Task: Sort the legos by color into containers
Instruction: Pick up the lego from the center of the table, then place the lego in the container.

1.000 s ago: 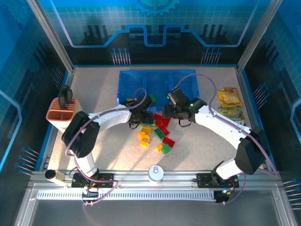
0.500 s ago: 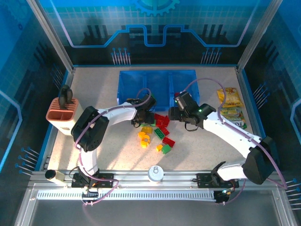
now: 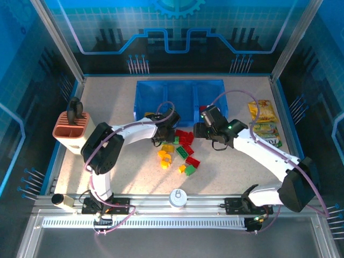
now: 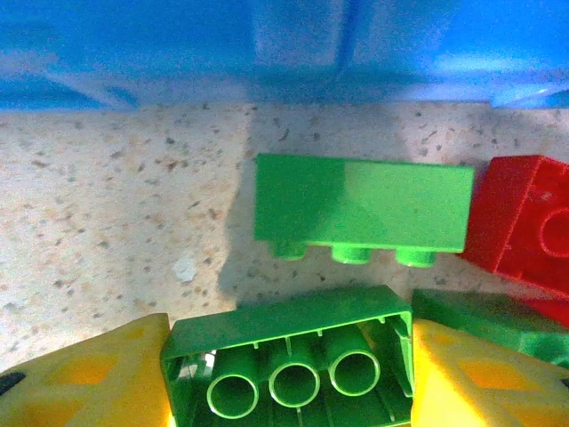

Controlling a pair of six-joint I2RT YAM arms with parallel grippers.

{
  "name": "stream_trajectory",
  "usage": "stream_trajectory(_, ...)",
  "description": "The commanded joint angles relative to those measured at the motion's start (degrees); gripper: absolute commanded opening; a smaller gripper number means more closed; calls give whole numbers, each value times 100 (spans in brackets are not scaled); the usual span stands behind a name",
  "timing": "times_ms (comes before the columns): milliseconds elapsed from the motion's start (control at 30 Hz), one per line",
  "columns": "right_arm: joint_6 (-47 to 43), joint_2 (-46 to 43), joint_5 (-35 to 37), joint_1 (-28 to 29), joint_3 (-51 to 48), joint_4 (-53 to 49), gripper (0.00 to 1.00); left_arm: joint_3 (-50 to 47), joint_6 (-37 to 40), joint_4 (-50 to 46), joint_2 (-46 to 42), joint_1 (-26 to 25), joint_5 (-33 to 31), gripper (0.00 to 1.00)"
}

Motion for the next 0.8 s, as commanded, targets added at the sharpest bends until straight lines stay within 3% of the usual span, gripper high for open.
stream_trajectory(0, 94, -223, 69, -81, -115, 34, 72, 1, 122, -300, -656, -12, -159, 58)
stream_trajectory(233, 142, -284, -4, -95, -359, 40, 72, 828, 618, -340, -899, 21, -140, 59)
stream_trajectory(767, 152, -1556, 89, -381, -1145, -398, 73, 3503, 1285, -543, 1112, 524, 502, 59)
